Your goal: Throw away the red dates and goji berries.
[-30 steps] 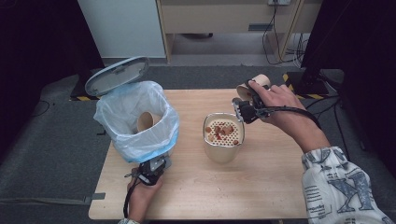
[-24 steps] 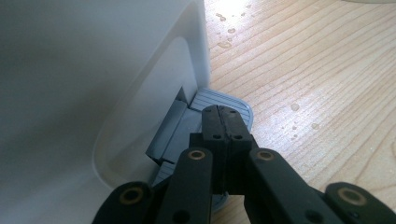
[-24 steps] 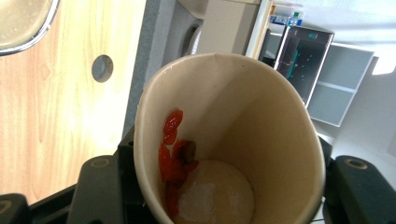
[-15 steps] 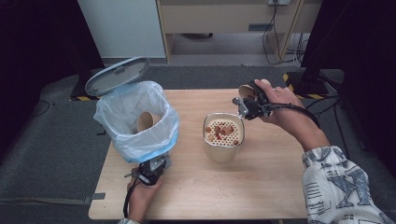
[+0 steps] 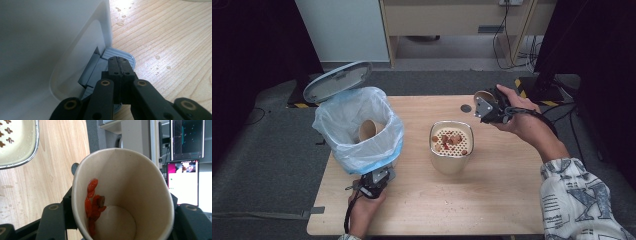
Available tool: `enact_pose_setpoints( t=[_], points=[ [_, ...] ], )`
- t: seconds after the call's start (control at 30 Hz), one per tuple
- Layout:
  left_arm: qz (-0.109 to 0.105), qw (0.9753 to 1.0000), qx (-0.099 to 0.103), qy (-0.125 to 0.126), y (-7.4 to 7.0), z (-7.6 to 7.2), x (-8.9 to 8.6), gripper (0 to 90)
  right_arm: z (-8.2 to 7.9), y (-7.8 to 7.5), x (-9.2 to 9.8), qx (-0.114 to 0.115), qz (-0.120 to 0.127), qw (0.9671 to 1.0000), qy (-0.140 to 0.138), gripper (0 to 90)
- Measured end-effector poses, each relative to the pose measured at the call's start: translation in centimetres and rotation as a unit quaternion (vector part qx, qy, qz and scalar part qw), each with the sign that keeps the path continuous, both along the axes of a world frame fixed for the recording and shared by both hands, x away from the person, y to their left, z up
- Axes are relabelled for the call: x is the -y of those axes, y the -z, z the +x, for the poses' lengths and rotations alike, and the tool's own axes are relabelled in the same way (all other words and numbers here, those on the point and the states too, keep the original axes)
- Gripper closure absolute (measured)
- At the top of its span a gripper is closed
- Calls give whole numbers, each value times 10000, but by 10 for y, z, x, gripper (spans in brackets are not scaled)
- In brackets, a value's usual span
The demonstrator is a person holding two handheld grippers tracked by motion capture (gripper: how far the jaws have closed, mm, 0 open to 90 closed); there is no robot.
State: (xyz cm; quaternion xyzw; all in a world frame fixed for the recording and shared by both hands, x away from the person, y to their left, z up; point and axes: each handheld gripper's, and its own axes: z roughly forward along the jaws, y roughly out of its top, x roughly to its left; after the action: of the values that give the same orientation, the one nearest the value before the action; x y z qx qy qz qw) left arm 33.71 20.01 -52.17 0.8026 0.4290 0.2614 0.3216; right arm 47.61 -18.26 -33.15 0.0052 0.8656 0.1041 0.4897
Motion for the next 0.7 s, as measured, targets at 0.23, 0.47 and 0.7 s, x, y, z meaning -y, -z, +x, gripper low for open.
enact_pose_setpoints(
  t=[0.23, 0.47, 0.7],
  points=[
    [-8, 10000, -1, 0, 0, 0, 0, 890, 1, 0, 11, -224, 450, 9987, 119, 381],
    [14, 10000, -12, 13, 0, 0, 0, 890, 2, 1, 21, -449, 979, 9939, 240, 381],
    [9, 10000, -11, 12, 0, 0, 0, 890, 2, 0, 27, -658, 1377, 9879, 264, 381]
  ],
)
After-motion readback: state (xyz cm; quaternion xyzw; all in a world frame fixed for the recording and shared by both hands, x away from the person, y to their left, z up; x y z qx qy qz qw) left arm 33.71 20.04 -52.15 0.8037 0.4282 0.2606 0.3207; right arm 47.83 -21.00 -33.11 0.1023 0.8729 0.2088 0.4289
